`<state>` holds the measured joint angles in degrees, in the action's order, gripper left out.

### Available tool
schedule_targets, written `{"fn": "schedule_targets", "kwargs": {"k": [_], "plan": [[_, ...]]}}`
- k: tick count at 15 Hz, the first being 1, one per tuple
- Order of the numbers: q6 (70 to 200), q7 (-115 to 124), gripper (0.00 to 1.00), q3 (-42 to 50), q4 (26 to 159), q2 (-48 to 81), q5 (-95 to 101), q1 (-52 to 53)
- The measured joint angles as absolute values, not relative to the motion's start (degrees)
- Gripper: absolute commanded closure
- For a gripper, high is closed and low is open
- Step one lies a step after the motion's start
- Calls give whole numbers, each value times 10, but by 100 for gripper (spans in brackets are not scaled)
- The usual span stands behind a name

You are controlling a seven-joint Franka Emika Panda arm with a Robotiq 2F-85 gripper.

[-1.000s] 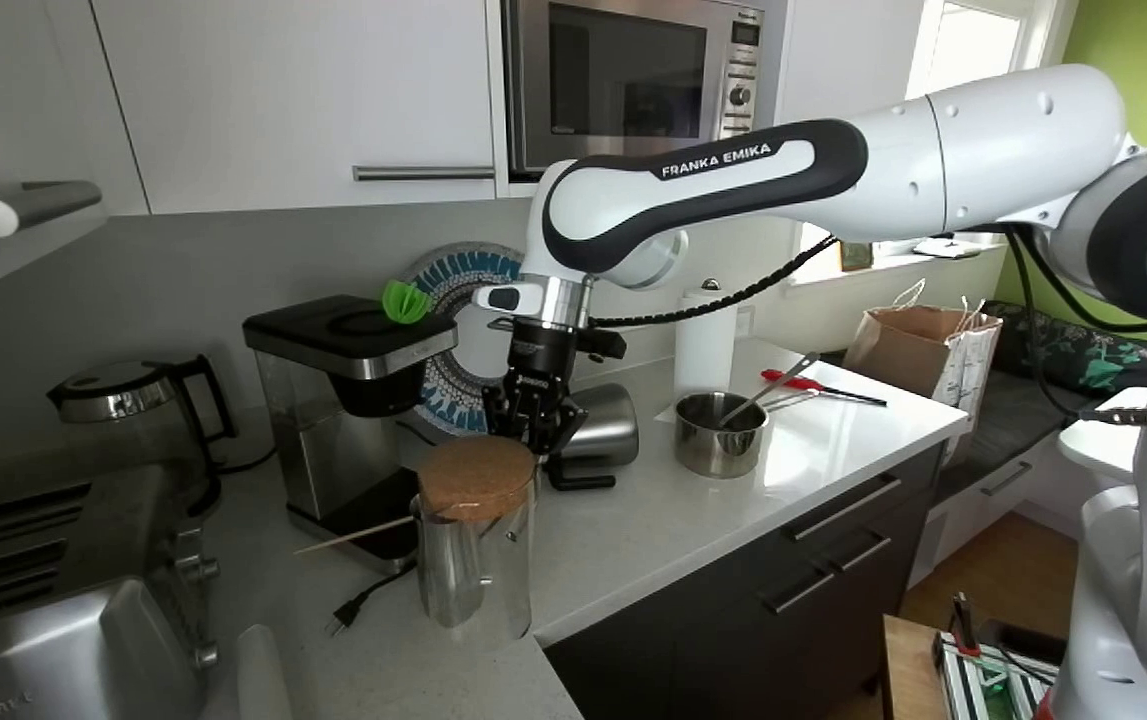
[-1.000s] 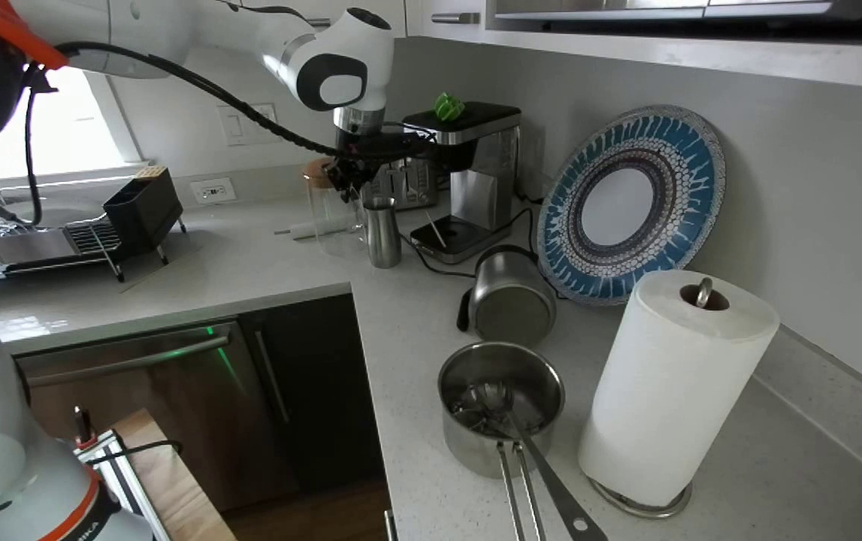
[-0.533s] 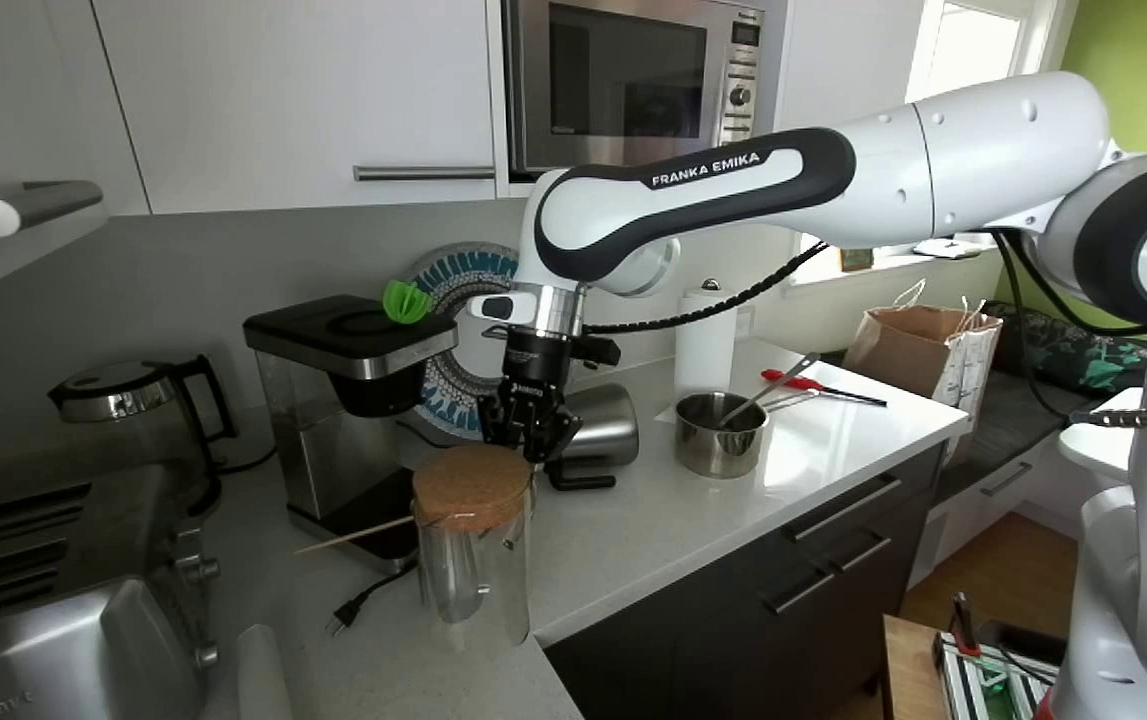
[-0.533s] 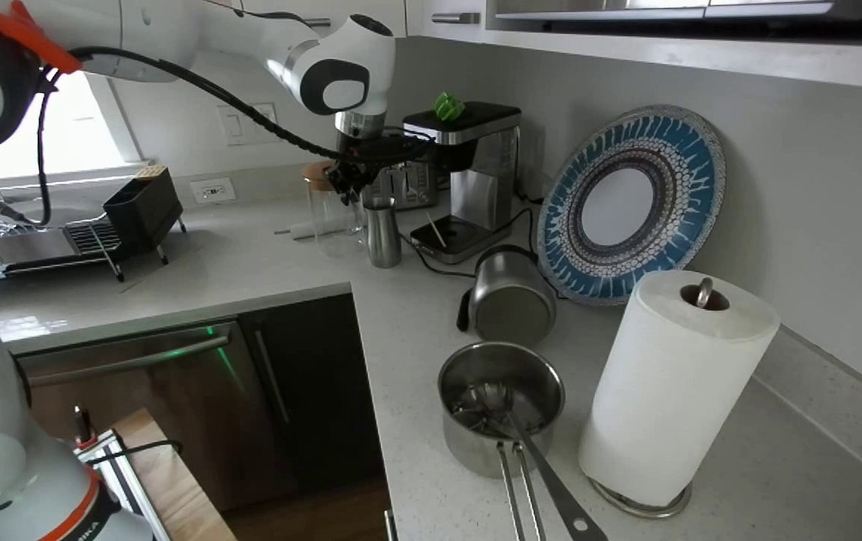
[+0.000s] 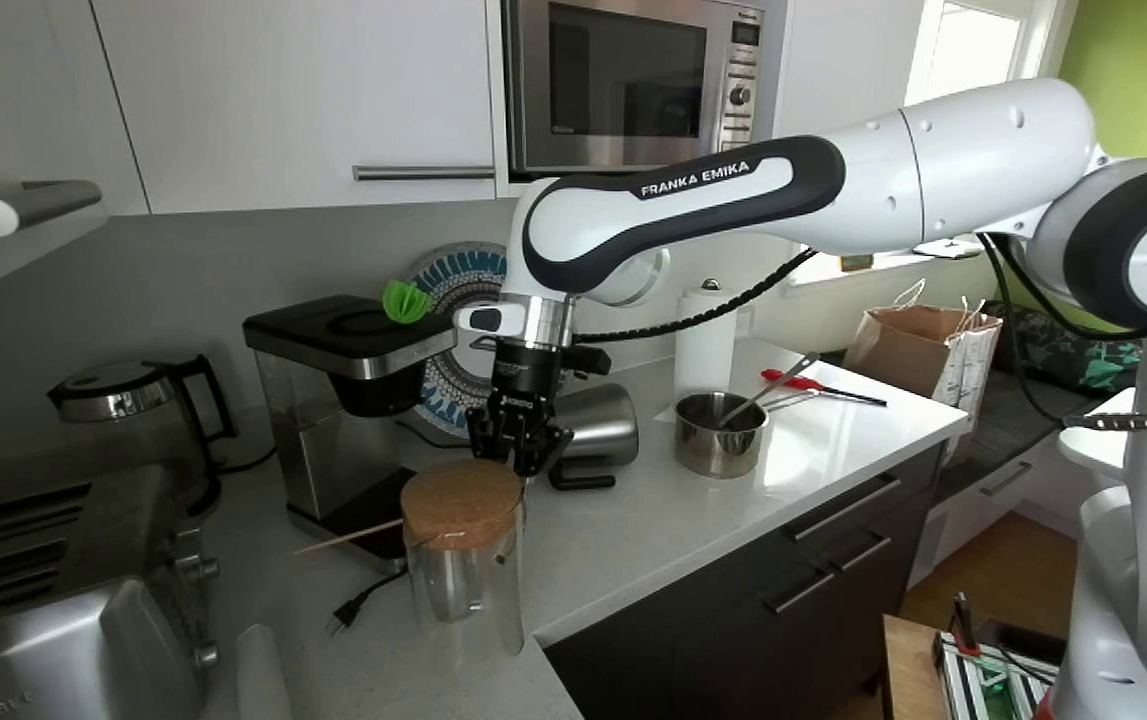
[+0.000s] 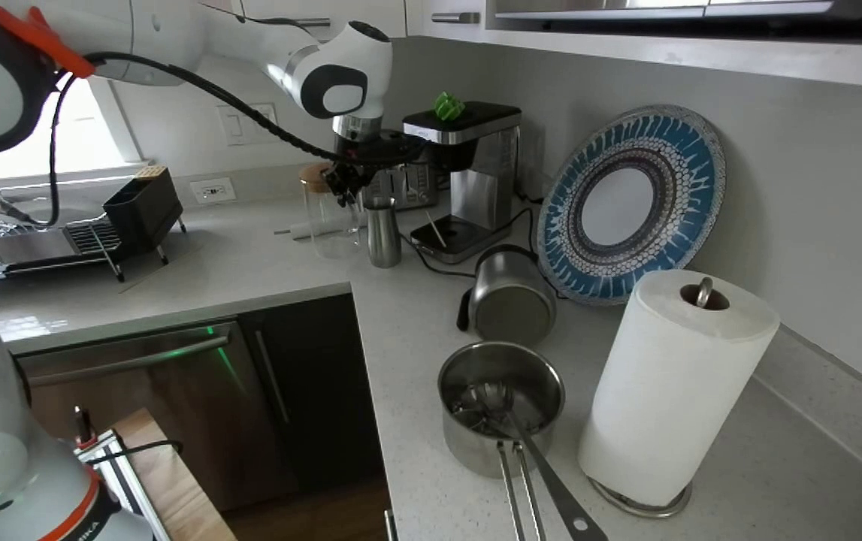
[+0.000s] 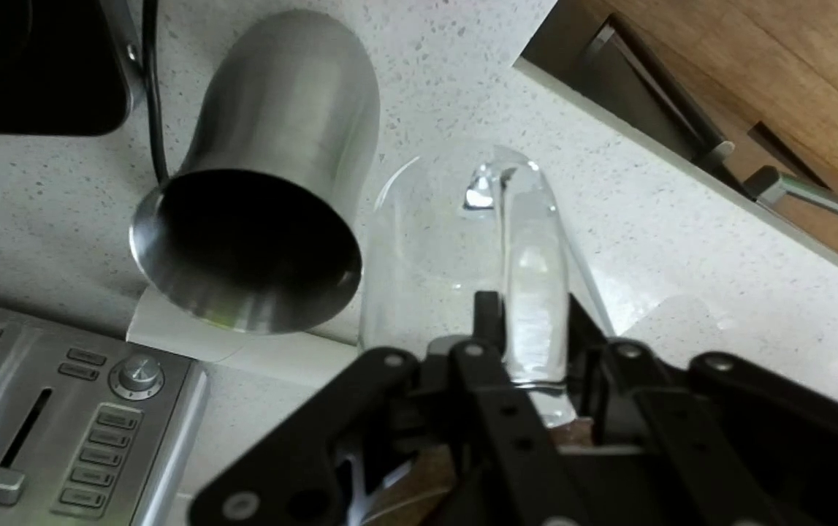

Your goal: Pick up the clear jug and place it next to the dish rack on the kitchen counter

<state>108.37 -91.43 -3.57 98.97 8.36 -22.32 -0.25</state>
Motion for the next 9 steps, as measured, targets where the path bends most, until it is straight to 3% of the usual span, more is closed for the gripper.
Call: {"fn": "schedule_targets", "kwargs": {"k": [9], "plan": [[1080,-916,94,-99,897,142,-207,48]]}}
